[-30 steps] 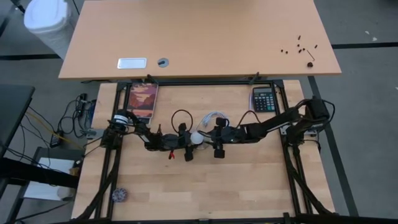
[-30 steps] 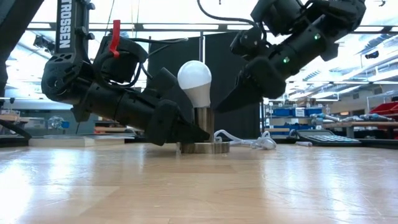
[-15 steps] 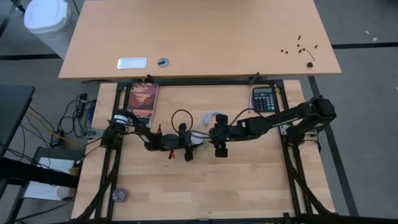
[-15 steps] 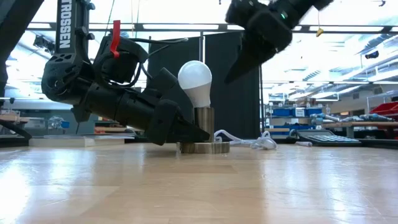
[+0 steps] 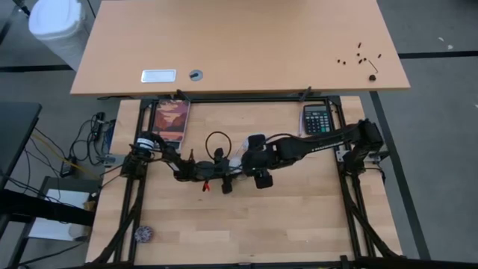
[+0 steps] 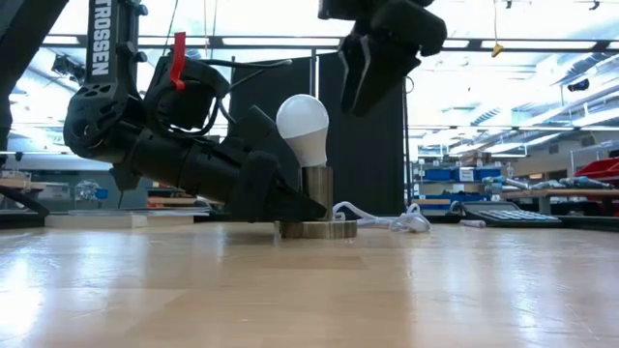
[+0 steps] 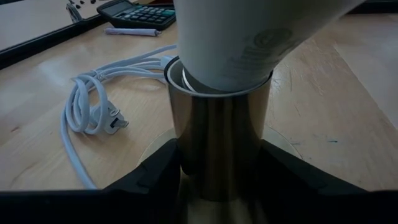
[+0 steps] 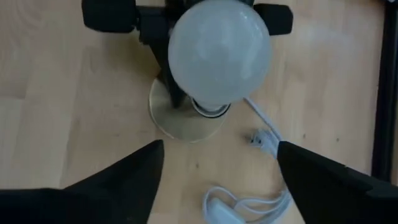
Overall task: Screw lightbulb
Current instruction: Insert the lightbulb into the lamp
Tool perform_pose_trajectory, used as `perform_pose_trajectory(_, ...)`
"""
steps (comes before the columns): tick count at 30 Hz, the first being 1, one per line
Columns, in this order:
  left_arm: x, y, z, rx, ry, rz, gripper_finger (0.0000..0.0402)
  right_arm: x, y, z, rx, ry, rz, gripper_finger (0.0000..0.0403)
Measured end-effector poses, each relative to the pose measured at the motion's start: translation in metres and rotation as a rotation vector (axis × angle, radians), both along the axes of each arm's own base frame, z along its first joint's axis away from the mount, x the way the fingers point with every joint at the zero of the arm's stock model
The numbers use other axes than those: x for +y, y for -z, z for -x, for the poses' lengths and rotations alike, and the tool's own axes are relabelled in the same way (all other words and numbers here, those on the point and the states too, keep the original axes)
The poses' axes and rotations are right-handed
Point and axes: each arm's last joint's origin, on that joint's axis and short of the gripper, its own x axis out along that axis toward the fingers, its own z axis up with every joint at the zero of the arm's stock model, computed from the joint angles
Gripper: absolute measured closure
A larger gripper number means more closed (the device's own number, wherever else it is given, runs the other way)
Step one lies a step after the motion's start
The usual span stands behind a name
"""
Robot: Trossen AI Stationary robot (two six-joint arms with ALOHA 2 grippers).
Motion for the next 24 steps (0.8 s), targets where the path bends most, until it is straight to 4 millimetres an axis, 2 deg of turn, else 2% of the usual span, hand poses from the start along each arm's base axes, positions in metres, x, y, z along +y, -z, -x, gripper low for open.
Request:
perform_pose_trajectory(3, 0.000, 0.000, 0.000, 0.000, -0.002, -0.002, 0.0208, 0.002, -0.004, -0.010, 0.022, -0.005, 0.006, 0.0048)
perform_pose_trajectory(8, 0.000, 0.000, 0.000, 0.000, -0.009, -0.005, 0.0208, 0.006, 0.010, -0.032, 0.138, -0.030, 0.031, 0.0030)
perform_pose_trajectory(16, 0.000, 0.001, 0.000, 0.009, -0.011, -0.005, 0.0208, 0.012, 0.017, -0.058, 0.192, -0.048, 0.097, 0.0028)
perform_pose_trajectory(24, 0.000, 0.000, 0.000, 0.004, -0.012, -0.005, 0.0208, 0.013, 0.014, -0.070, 0.179, -0.043, 0.119, 0.0029)
